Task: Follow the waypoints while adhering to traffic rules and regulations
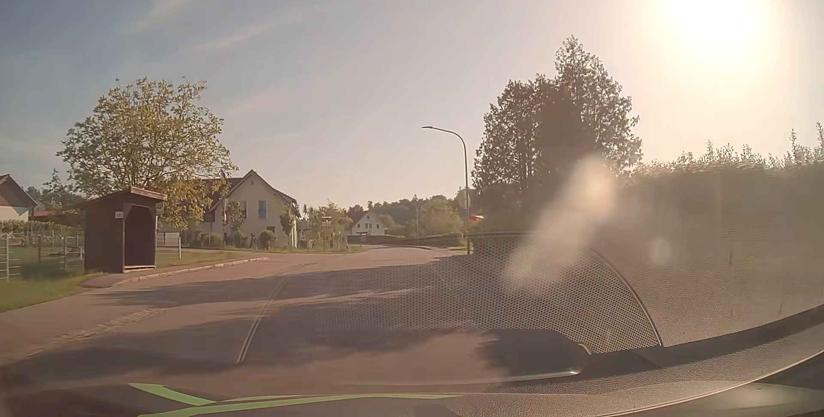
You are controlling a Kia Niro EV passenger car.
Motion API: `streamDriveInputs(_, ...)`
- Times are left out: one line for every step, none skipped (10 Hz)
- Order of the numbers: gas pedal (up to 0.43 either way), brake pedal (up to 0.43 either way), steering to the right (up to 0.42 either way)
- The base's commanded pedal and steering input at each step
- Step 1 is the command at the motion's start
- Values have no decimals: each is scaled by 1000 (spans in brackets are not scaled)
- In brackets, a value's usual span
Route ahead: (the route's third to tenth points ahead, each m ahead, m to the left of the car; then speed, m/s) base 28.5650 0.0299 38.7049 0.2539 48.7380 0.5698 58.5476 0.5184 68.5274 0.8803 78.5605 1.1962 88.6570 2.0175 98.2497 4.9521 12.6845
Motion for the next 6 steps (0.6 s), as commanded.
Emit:
streamDriveInputs(157,0,3)
streamDriveInputs(157,0,2)
streamDriveInputs(157,0,2)
streamDriveInputs(157,0,2)
streamDriveInputs(157,0,2)
streamDriveInputs(157,0,1)
